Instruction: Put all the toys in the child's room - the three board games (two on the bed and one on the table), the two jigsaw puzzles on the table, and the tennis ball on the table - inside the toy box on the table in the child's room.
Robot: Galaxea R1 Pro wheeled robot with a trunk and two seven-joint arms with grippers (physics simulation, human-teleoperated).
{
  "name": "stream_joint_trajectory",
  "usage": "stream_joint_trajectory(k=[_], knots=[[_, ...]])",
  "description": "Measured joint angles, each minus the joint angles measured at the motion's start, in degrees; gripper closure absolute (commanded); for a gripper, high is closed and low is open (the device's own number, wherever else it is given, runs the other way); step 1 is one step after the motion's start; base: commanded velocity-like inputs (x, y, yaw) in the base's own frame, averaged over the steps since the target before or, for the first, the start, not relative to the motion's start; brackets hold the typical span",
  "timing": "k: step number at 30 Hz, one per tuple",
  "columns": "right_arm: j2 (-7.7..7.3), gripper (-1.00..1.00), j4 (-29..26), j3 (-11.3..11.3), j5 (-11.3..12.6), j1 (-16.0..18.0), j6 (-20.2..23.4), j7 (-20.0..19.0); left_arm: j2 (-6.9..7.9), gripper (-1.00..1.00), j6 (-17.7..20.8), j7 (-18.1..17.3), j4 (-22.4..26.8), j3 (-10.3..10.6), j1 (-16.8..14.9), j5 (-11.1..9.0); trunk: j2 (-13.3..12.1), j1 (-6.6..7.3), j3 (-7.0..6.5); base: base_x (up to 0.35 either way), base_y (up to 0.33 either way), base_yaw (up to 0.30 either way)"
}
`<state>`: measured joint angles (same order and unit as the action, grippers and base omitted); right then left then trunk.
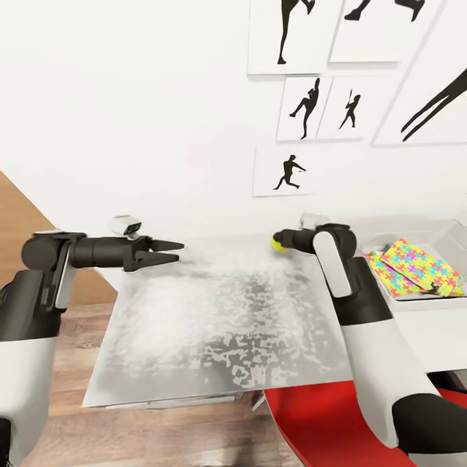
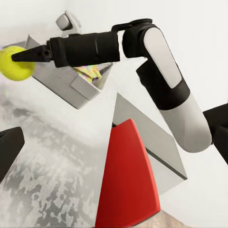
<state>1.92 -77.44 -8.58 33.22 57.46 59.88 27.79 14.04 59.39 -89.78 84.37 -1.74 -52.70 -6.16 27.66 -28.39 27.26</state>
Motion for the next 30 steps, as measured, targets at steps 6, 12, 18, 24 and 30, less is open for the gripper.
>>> stream_joint_trajectory(k=[6, 12, 18, 24, 30], knots=[[-0.13, 1.00, -6.18, 1.85, -0.03, -0.20, 0.00, 0.00, 2.01, -1.00, 0.00, 0.00, 0.00, -2.18, 0.00, -0.10, -0.01, 0.00, -0.57, 0.000, 0.000, -0.011], [-0.25, 1.00, -6.45, 7.08, -0.08, -0.18, 0.01, 0.07, 2.48, -1.00, 0.00, 0.00, -0.01, -2.27, 0.07, -0.02, -0.01, -0.01, -1.09, 0.000, 0.000, -0.159], [-1.72, 1.00, -6.31, 10.33, -0.70, -0.13, -0.01, 0.12, 2.43, -1.00, 0.00, 0.00, -0.02, -2.11, 0.08, 0.06, -0.01, -0.01, -1.53, 0.000, -0.041, -0.212], [-2.97, 1.00, -6.22, 10.68, -0.82, 0.07, -0.01, 0.17, 2.38, -1.00, 0.00, 0.00, -0.02, -1.91, 0.08, 0.06, -0.01, 0.00, -1.96, 0.000, -0.178, -0.217], [-4.38, 1.00, -6.07, 10.71, -0.90, 0.36, -0.01, 0.28, 2.37, -1.00, 0.00, 0.00, -0.02, -1.79, 0.08, 0.07, -0.01, -0.01, -2.39, 0.000, -0.021, -0.217]])
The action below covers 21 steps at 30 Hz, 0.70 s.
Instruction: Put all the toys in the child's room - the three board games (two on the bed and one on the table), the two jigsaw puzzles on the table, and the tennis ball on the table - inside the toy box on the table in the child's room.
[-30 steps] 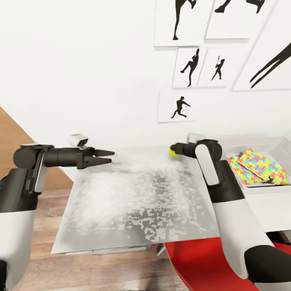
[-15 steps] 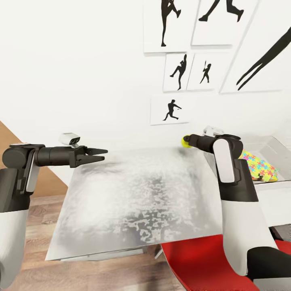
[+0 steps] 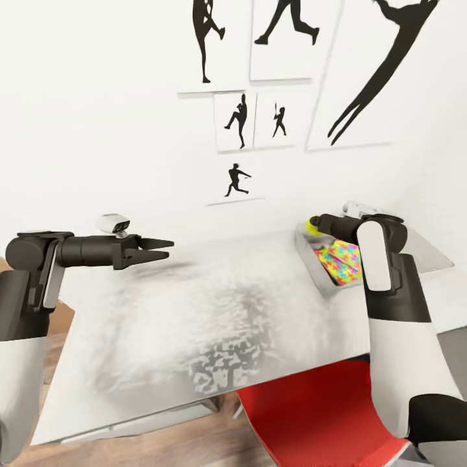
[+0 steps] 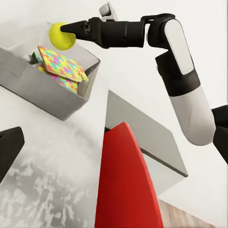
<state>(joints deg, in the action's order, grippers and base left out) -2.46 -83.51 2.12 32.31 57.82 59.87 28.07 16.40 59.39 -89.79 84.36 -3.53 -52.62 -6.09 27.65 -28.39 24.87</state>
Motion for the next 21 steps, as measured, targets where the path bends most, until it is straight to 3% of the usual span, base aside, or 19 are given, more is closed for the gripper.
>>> stream_joint_trajectory(k=[4, 13, 21], knots=[[-0.32, 1.00, 0.10, 0.00, 0.04, 0.04, 0.00, 0.02, -0.06, -1.00, 0.00, 0.00, 0.00, 0.00, 0.00, 0.00, 0.00, 0.00, -0.29, 0.000, -0.081, -0.217], [-0.26, 1.00, 0.41, -0.30, 0.07, 0.05, 0.00, 0.06, -0.08, -1.00, 0.00, 0.01, 0.00, 0.00, 0.01, -0.03, 0.00, 0.00, -0.93, 0.000, -0.257, -0.218], [0.34, 1.00, 0.88, -0.73, -0.01, -0.40, 0.01, 3.29, -0.09, -1.00, 0.00, 0.00, 0.00, 0.00, 0.00, -0.17, 0.00, 0.00, -1.50, 0.000, -0.031, -0.217]])
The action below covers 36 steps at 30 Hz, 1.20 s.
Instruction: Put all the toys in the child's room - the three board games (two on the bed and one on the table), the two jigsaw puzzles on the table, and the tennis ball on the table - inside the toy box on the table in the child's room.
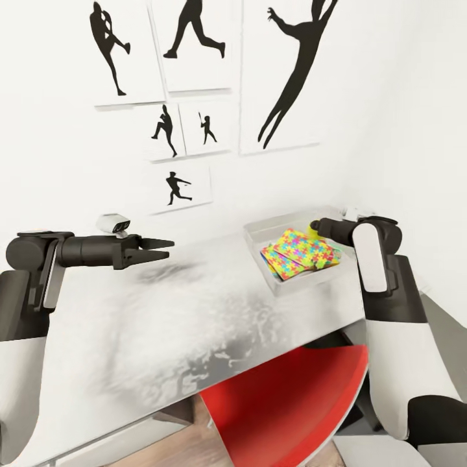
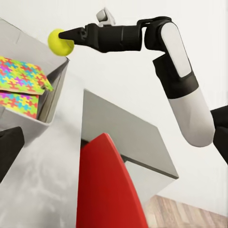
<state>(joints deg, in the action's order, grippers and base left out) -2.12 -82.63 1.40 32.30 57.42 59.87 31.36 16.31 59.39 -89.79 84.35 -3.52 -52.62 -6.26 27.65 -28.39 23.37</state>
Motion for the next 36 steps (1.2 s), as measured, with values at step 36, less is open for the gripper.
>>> stream_joint_trajectory(k=[36], knots=[[3.35, 1.00, 32.35, -1.95, 0.17, 17.95, -0.15, 8.33, 0.10, -1.00, 0.00, 0.01, 0.01, -0.16, 0.01, 0.09, -0.01, 0.00, -0.63, 0.000, 0.000, -0.047]])
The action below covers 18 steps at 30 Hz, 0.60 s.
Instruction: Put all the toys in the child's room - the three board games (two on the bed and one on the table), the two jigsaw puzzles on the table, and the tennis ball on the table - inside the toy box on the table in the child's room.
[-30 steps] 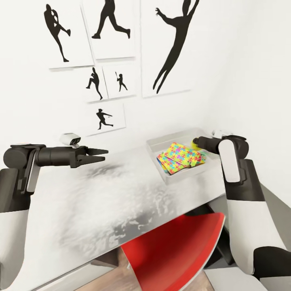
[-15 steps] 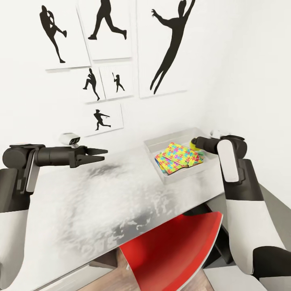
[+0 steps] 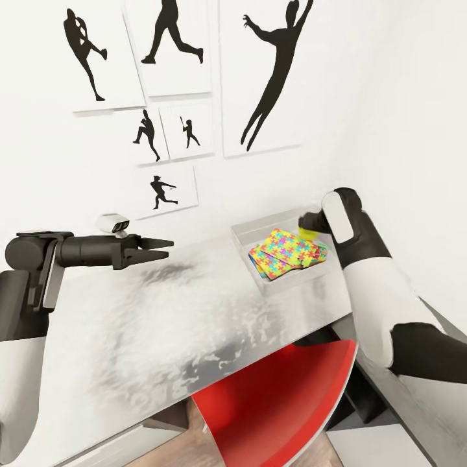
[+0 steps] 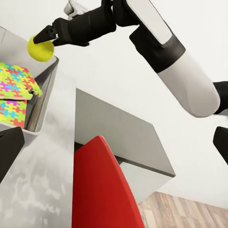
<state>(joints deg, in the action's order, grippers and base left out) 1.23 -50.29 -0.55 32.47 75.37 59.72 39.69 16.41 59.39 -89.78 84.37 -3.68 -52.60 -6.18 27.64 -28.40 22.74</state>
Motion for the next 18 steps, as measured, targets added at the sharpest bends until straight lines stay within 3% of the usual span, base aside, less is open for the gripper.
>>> stream_joint_trajectory(k=[4, 11, 18], knots=[[-0.42, 1.00, 5.49, -0.05, -0.16, 2.56, 0.01, 0.01, 0.00, -1.00, 0.00, 0.00, 0.00, 0.05, 0.00, 0.06, 0.00, 0.00, 0.00, 0.000, 0.000, 0.000], [-1.08, 1.00, 5.69, -0.23, -0.86, 2.88, -0.08, 0.21, 0.00, -1.00, 0.00, 0.00, 0.00, 0.08, 0.00, 0.04, 0.00, 0.00, 0.00, 0.000, 0.000, 0.000], [-0.92, 1.00, 5.66, -0.09, -7.14, 2.89, -0.28, 0.20, 0.24, -1.00, 0.00, 0.00, 0.00, -0.46, 0.00, 0.01, 0.00, 0.00, 0.00, 0.000, 0.000, 0.000]])
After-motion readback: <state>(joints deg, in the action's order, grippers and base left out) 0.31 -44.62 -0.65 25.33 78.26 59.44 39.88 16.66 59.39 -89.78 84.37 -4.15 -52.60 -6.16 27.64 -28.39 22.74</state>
